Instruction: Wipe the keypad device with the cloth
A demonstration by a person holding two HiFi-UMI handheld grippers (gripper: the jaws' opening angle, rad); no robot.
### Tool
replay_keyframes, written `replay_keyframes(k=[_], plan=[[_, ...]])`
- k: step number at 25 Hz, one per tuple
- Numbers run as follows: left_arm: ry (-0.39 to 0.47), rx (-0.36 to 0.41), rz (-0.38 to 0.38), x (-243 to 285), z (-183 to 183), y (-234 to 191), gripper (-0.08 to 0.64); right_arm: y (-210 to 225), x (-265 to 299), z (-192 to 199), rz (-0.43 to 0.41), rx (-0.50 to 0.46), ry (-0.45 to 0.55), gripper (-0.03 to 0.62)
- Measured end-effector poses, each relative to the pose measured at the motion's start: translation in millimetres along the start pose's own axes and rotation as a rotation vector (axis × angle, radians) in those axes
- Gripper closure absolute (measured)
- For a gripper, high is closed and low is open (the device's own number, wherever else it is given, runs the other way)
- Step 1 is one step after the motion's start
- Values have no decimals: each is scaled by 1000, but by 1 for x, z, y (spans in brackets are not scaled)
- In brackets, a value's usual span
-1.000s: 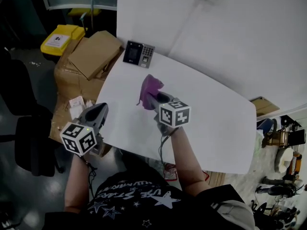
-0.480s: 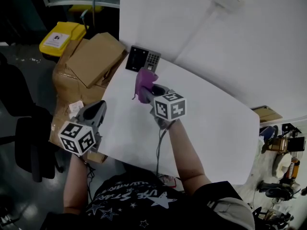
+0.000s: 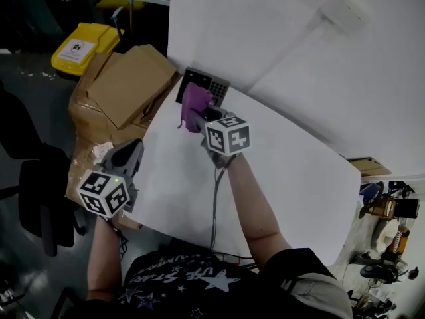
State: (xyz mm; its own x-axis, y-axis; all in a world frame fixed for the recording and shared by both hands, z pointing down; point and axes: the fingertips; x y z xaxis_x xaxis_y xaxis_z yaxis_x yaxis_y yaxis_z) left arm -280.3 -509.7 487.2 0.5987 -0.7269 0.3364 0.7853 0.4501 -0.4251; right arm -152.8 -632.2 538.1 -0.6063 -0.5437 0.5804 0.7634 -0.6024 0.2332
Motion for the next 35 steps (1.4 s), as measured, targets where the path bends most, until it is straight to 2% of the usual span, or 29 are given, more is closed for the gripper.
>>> replay_keyframes(k=[10,20,35], plan=[[-35,-37,-18,12,11,-17,551,19,46,-18,-3,-28,-27,495],[-53,-49,-18,35,2,-31,551,46,64,-8,38,28,-53,495],[-114,-63,89,71,21,6,551,89,28,8,113,121,-19,495]])
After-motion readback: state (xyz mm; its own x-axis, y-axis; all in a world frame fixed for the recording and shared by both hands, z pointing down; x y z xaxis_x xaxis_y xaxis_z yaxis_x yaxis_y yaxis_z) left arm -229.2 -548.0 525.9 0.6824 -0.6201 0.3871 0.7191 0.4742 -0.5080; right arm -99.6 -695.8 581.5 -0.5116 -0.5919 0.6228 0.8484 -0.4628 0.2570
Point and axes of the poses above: the fingertips, and each gripper's own axes: x forward along the fingers, y to its right, z out of its underside, and after that the axes turned 6 degrees about z, right-handed
